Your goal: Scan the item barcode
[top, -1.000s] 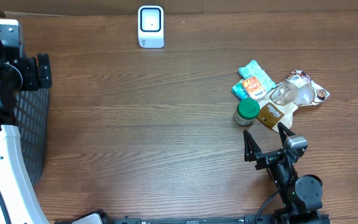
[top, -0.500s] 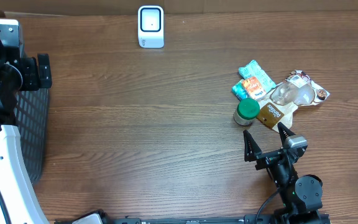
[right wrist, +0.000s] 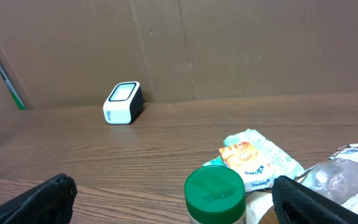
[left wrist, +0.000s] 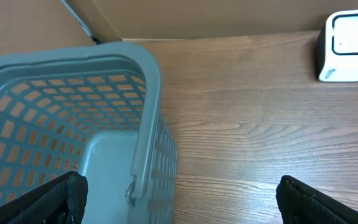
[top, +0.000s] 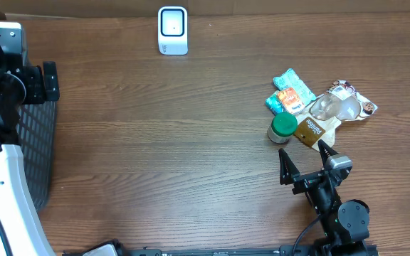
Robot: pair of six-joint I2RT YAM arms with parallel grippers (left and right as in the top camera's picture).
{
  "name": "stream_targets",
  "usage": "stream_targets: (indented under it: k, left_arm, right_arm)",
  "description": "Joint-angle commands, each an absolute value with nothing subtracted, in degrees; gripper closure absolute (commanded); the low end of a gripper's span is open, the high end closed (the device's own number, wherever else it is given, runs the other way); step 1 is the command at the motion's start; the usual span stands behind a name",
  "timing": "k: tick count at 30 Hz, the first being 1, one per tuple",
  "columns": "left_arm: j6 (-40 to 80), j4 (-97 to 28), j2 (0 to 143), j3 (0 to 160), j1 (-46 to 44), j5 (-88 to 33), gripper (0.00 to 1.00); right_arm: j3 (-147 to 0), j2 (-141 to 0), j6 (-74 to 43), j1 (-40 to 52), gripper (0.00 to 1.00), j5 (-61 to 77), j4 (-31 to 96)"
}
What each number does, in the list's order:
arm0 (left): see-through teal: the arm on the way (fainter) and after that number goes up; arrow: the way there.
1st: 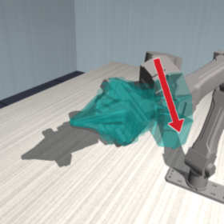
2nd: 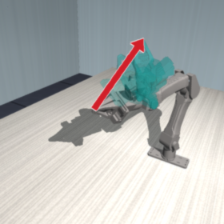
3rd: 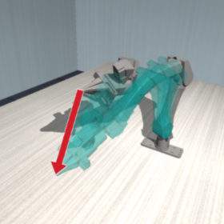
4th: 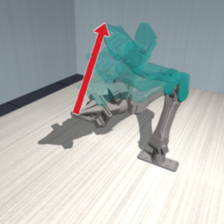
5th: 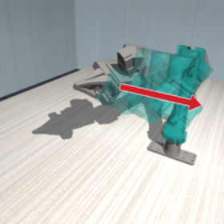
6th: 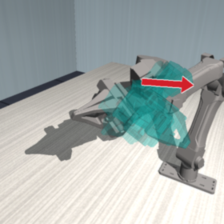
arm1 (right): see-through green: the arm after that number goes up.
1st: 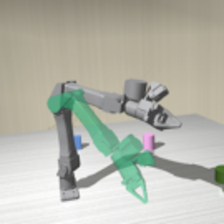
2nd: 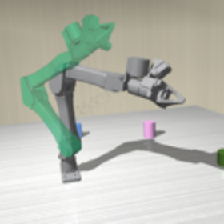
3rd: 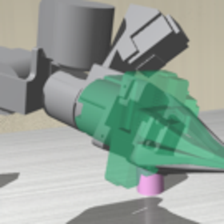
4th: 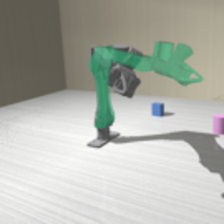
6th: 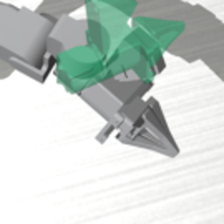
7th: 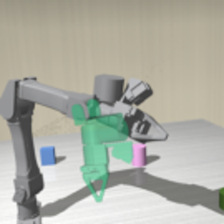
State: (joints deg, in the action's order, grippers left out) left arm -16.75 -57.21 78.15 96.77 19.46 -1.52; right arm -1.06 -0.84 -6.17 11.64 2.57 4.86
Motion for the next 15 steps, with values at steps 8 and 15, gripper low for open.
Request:
stream_targets:
  k: [8,15]
  left_arm:
    - [-14.5,-48.5,56.6,78.2,13.3,0.1,0.01]
    - [0.3,-20.8,38.8,48.9,7.6,0.2,0.00]
  right_arm:
    - [-0.4,-0.2,-5.9,11.5,0.00,2.7,4.6]
    - [-0.4,-0.2,-5.9,11.5,0.00,2.7,4.6]
